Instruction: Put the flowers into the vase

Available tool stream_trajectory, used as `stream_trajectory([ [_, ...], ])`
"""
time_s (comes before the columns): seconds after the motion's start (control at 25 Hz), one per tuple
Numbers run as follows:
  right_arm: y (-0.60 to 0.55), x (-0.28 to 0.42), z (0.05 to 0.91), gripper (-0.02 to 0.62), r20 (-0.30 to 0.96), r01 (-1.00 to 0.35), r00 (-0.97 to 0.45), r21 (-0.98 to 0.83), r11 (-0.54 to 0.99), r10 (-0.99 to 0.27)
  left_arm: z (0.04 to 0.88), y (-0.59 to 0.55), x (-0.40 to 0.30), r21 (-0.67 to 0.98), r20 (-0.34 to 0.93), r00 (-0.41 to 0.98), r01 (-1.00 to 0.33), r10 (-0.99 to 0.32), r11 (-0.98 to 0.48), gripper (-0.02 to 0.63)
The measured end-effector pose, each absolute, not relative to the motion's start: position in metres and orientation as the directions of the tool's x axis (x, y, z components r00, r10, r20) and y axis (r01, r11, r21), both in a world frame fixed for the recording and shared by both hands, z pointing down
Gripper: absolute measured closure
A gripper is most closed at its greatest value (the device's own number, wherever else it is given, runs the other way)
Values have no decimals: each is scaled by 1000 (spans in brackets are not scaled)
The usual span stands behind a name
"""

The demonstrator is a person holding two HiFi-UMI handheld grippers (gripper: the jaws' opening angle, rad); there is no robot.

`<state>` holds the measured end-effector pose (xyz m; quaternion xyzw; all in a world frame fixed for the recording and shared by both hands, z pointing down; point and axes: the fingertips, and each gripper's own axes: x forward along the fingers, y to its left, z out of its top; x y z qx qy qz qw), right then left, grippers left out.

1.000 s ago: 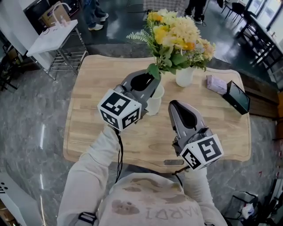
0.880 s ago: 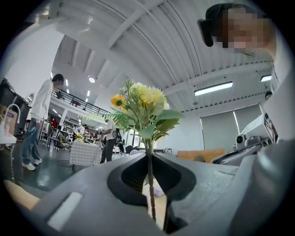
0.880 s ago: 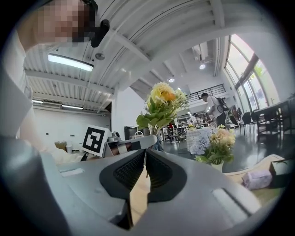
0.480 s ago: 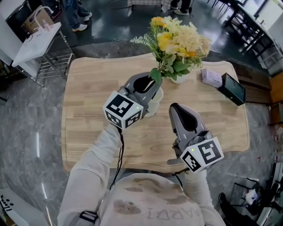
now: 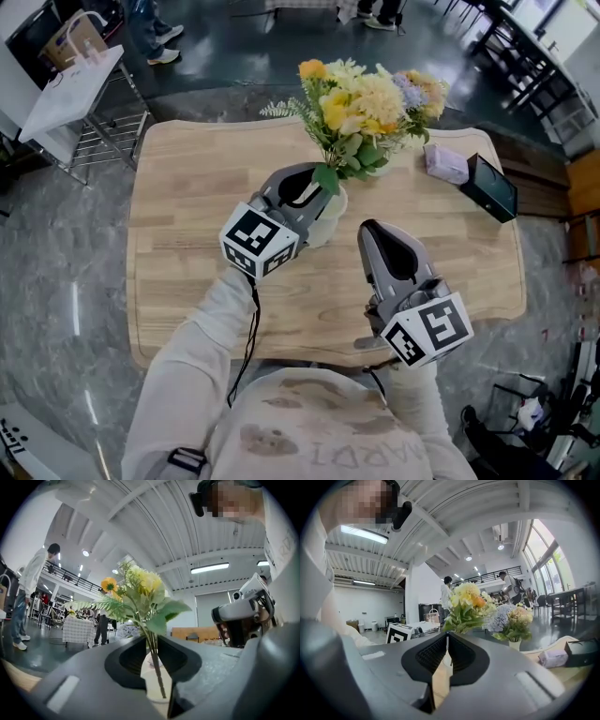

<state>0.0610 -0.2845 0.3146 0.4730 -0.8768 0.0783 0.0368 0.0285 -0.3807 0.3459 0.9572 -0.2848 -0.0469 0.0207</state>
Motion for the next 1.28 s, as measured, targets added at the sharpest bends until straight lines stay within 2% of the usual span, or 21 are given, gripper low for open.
stream_trajectory([
  [0.52,-285,59,317,557,142,-828,-560,-102,551,-816,374,-360,19,24,16,855,-518,-518,-855,437],
  [0.72,-282,56,319,557,141,-821,-571,-103,562,-808,381,-341,13,6,47,864,-502,-501,-865,434],
  [0.92,-279,53,317,557,138,-808,-589,-102,580,-796,376,-326,-5,52,15,833,-553,-553,-832,434],
  [1.04,-275,47,316,557,136,-797,-604,-99,596,-785,362,-313,-14,63,-9,817,-575,-576,-816,459],
  [1.28,-263,28,312,560,123,-776,-630,-97,623,-766,327,-284,-25,62,-38,798,-599,-602,-798,575],
])
